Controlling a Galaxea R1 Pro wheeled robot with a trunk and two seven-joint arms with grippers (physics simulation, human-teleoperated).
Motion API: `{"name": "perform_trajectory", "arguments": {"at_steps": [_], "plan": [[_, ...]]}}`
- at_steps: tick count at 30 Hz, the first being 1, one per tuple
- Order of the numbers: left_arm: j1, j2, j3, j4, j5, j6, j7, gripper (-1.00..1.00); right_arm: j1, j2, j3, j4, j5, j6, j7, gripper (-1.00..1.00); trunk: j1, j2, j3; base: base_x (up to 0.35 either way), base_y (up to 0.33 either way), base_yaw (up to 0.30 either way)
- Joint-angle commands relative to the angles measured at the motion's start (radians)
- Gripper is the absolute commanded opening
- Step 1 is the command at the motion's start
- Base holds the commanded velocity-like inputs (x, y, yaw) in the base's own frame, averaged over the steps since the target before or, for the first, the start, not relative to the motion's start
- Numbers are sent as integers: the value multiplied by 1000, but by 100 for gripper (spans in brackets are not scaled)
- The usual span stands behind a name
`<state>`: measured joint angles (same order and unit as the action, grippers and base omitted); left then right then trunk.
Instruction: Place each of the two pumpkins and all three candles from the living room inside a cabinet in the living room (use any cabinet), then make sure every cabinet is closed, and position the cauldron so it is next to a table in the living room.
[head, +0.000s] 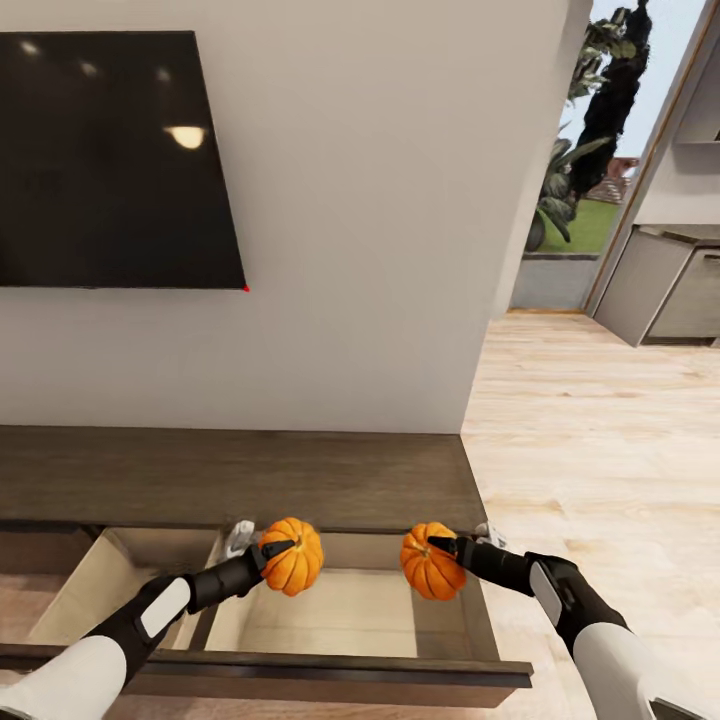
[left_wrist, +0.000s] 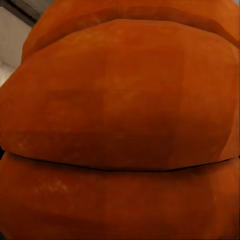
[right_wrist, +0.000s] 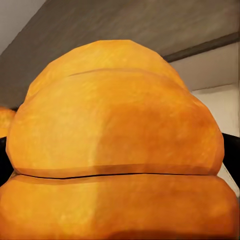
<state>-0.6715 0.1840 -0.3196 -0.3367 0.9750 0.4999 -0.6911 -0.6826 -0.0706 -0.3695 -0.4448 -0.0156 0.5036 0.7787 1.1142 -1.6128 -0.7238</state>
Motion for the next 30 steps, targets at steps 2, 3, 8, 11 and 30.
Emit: {"name": "perform_trajectory", "arguments": {"at_steps": [2, 3, 8, 11, 30], "plan": [[0, -21, 2, 68, 5, -116, 1, -100, 0, 0, 0, 0, -2, -3, -1, -100, 0, 0, 0, 0, 0, 0], [0, -25, 2, 81, 5, -159, 0, -100, 0, 0, 0, 0, -3, -3, -1, -100, 0, 0, 0, 0, 0, 0], [0, -27, 1, 81, 8, -186, -3, -100, 1, 0, 0, 138, -2, -160, -2, -100, 0, 0, 0, 0, 0, 0], [0, -25, 1, 79, 8, -185, -4, -100, 0, 0, 0, 151, -3, -180, -3, -100, 0, 0, 0, 0, 0, 0], [0, -12, 6, 74, 12, -184, -7, -100, 1, 0, 1, 153, -1, -187, -10, -100, 0, 0, 0, 0, 0, 0]]}}
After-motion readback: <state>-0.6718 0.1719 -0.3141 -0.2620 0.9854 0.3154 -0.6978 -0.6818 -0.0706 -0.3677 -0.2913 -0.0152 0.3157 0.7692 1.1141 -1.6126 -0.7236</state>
